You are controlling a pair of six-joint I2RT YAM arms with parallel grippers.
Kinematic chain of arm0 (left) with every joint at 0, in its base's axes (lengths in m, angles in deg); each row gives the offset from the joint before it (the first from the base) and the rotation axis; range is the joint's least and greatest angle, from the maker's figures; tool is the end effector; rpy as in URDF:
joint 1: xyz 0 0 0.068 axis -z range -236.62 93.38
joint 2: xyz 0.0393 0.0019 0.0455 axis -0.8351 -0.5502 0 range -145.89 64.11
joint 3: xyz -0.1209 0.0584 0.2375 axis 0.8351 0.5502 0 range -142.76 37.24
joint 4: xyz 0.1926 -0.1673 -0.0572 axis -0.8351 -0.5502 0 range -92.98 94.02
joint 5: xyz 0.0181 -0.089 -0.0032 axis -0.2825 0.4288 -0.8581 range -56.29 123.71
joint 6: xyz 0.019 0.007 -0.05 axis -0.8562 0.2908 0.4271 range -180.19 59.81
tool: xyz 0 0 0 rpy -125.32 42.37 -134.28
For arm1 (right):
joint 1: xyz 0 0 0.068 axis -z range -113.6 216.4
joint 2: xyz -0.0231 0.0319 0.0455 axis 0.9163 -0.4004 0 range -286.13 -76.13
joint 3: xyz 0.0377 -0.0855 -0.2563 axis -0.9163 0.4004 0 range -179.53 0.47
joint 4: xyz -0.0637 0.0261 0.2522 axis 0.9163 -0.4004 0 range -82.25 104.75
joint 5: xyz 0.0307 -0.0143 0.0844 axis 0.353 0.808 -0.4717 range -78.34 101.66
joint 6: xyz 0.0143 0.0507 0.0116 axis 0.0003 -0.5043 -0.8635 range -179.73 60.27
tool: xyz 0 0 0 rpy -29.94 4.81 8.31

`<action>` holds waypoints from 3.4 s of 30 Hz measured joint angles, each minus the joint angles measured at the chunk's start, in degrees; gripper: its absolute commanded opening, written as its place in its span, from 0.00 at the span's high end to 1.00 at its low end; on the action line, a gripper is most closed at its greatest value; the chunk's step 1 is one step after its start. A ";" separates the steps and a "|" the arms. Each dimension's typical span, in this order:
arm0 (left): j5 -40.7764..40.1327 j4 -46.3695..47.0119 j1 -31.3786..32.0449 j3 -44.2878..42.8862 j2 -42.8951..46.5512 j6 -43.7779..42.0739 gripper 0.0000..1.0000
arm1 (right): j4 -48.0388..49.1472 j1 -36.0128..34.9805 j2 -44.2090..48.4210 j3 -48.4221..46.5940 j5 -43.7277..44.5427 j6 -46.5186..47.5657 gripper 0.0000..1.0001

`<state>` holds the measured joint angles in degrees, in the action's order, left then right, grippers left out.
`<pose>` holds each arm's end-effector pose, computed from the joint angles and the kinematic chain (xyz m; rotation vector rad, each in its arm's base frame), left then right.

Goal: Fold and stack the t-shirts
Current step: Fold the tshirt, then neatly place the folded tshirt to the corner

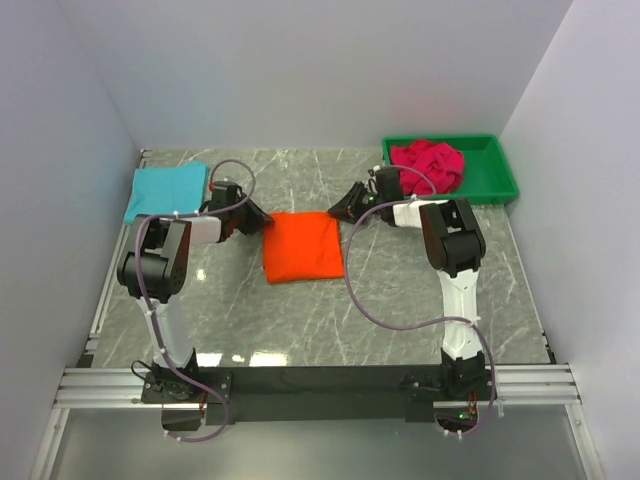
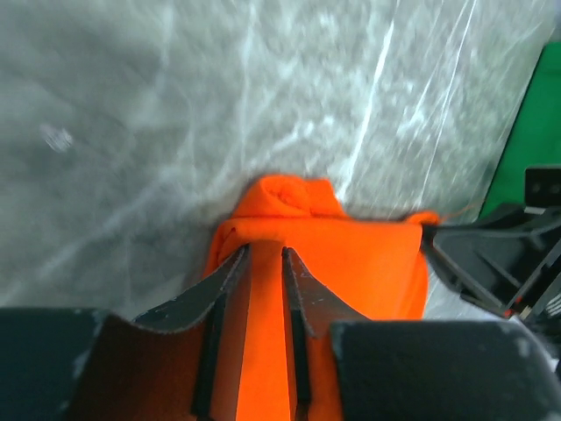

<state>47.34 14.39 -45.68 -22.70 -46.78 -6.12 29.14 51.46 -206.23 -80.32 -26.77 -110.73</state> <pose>0.3887 -0.0838 0.1371 -0.7605 2.2843 -0.8366 0.4568 0.1449 0.1105 0.3185 2.3478 1.3433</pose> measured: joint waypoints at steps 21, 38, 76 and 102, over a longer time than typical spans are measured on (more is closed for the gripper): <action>-5.79 -16.22 -4.13 2.99 32.28 -6.69 0.00 | -20.52 -6.99 25.83 3.85 13.33 18.36 0.51; -27.50 -31.26 -6.91 17.97 62.90 -19.67 0.01 | -44.50 -27.71 21.16 1.20 34.73 33.81 0.53; -23.34 -30.93 -6.91 17.97 57.79 -21.88 0.01 | -47.71 -50.86 12.09 -6.56 64.24 49.55 0.38; -20.52 -29.66 -6.91 18.97 56.92 -22.99 0.00 | -47.01 -54.69 7.76 -4.52 78.49 59.10 0.46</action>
<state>26.81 -15.27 -52.59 -3.73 10.14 -29.12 -17.87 -3.23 -198.47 -84.85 51.72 -51.63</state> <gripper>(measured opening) 0.994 0.559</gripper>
